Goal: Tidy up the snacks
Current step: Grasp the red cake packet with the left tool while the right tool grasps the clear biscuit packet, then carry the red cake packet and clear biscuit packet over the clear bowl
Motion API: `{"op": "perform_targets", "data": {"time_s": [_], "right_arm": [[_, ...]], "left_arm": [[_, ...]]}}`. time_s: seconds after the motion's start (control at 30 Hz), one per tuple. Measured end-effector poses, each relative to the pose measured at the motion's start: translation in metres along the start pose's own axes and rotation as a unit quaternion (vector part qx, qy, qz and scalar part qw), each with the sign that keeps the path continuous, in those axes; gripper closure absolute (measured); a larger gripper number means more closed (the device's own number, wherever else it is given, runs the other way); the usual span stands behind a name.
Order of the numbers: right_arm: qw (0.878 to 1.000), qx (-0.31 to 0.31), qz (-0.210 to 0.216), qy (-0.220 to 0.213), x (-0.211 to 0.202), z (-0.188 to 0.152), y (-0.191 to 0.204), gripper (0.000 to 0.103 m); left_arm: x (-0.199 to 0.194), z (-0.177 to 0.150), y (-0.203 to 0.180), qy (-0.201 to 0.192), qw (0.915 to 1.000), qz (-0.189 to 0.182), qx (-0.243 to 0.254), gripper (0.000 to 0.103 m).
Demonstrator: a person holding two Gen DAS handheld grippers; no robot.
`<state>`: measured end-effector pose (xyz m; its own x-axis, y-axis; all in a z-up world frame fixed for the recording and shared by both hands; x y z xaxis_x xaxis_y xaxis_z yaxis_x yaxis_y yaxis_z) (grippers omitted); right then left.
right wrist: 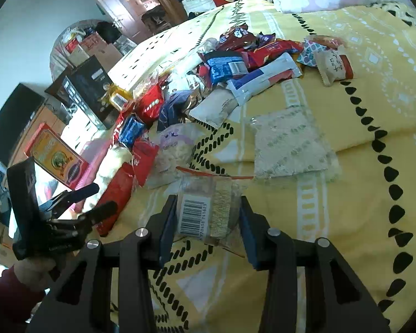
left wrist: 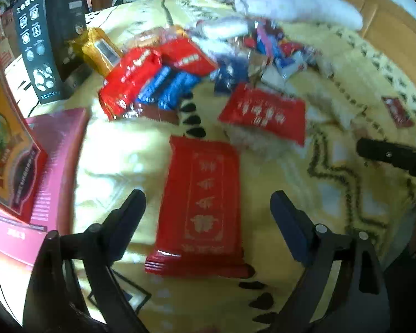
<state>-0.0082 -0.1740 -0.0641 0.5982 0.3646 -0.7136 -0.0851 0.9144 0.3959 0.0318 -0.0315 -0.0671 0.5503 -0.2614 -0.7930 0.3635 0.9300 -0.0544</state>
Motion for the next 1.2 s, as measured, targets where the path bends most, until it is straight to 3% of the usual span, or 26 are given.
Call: {"op": "perform_targets", "data": {"time_s": [0.1, 0.17, 0.2, 0.23, 0.27, 0.5, 0.8, 1.03, 1.2], "right_arm": [[1.0, -0.003, -0.006, 0.022, 0.012, -0.01, -0.001, 0.055], [1.0, -0.005, -0.01, 0.023, 0.015, -0.014, -0.002, 0.055], [1.0, -0.008, -0.012, 0.021, 0.015, -0.015, -0.002, 0.055], [1.0, -0.009, -0.013, 0.02, 0.016, -0.015, -0.002, 0.054], [1.0, -0.01, -0.013, 0.02, 0.016, -0.016, -0.003, 0.054], [1.0, -0.02, -0.016, 0.002, 0.004, -0.012, 0.003, 0.058], [0.996, -0.056, -0.019, -0.061, -0.042, 0.033, 0.039, 0.058], [0.987, -0.116, -0.01, -0.112, -0.074, 0.088, 0.102, 0.058], [0.976, -0.156, 0.023, -0.147, -0.087, 0.128, 0.171, 0.058]], "left_arm": [[0.016, -0.005, 0.011, -0.001, 0.9995, 0.031, -0.002, 0.011], [0.015, -0.003, 0.017, -0.011, 0.9992, 0.033, -0.021, 0.02], [0.015, -0.002, 0.018, -0.012, 0.9991, 0.036, -0.021, 0.028], [0.015, 0.0, 0.02, -0.014, 0.9989, 0.039, -0.023, 0.045], [0.014, 0.002, 0.022, -0.017, 0.9985, 0.044, -0.027, 0.051], [-0.005, 0.005, 0.02, -0.028, 0.9988, 0.025, -0.032, 0.051], [-0.091, 0.072, 0.013, -0.122, 0.992, 0.021, -0.024, 0.051], [-0.178, 0.114, 0.066, -0.206, 0.9743, 0.073, -0.053, 0.051], [-0.232, 0.12, 0.138, -0.241, 0.9568, 0.133, -0.094, 0.051]]}}
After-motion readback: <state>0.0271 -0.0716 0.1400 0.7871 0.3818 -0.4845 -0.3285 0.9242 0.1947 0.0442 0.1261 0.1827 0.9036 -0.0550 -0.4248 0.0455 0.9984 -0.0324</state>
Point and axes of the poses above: each gripper's, at about its wrist camera, not at the fingertips, and x roughly the way its jaws point, y to its left, z to its top, the point moved 10 cm from there along x, roughly the way its jaws point, and after that the axes turned 5 degrees about -y, right-handed, at the moved point
